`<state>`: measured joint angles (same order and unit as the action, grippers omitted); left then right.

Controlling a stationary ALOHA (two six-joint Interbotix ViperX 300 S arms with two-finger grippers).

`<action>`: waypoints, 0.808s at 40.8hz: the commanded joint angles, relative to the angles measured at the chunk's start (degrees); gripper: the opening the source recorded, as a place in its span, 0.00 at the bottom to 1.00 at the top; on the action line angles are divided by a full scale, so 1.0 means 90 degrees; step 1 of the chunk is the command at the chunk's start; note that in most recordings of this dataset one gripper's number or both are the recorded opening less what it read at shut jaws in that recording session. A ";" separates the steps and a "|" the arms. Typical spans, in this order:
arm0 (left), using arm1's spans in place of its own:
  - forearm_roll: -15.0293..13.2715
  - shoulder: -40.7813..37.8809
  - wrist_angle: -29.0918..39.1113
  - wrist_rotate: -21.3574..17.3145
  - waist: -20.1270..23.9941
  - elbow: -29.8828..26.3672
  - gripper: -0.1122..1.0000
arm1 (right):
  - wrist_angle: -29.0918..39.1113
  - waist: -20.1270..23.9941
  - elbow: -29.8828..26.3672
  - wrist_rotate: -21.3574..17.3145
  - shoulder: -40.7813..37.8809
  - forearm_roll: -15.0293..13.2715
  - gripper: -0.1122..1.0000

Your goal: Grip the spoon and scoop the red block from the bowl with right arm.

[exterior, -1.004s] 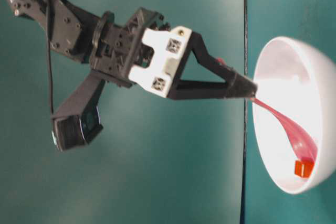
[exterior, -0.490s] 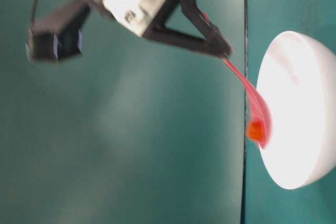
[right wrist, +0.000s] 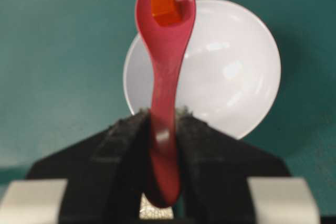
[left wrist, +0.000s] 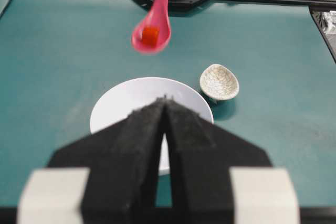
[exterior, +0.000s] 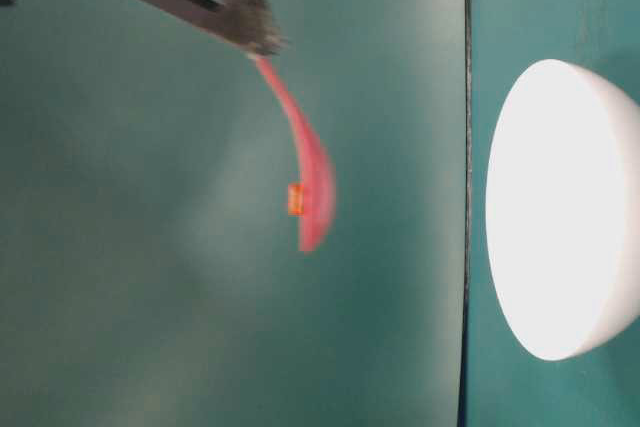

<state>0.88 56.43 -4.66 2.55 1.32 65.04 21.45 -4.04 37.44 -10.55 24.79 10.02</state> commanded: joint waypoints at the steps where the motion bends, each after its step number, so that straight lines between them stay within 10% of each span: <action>1: 0.0010 0.0000 0.0000 0.0010 0.0010 -0.0205 0.10 | 0.0039 0.0029 -0.0195 0.0010 0.0205 -0.0039 0.30; 33: 0.0010 -0.0059 0.0088 0.0010 0.0010 -0.0195 0.10 | -0.0059 0.0029 -0.0195 0.0020 0.0186 -0.0098 0.30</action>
<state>0.88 56.25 -3.43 2.55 1.41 65.04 21.53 -3.96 37.27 -10.28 26.02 9.23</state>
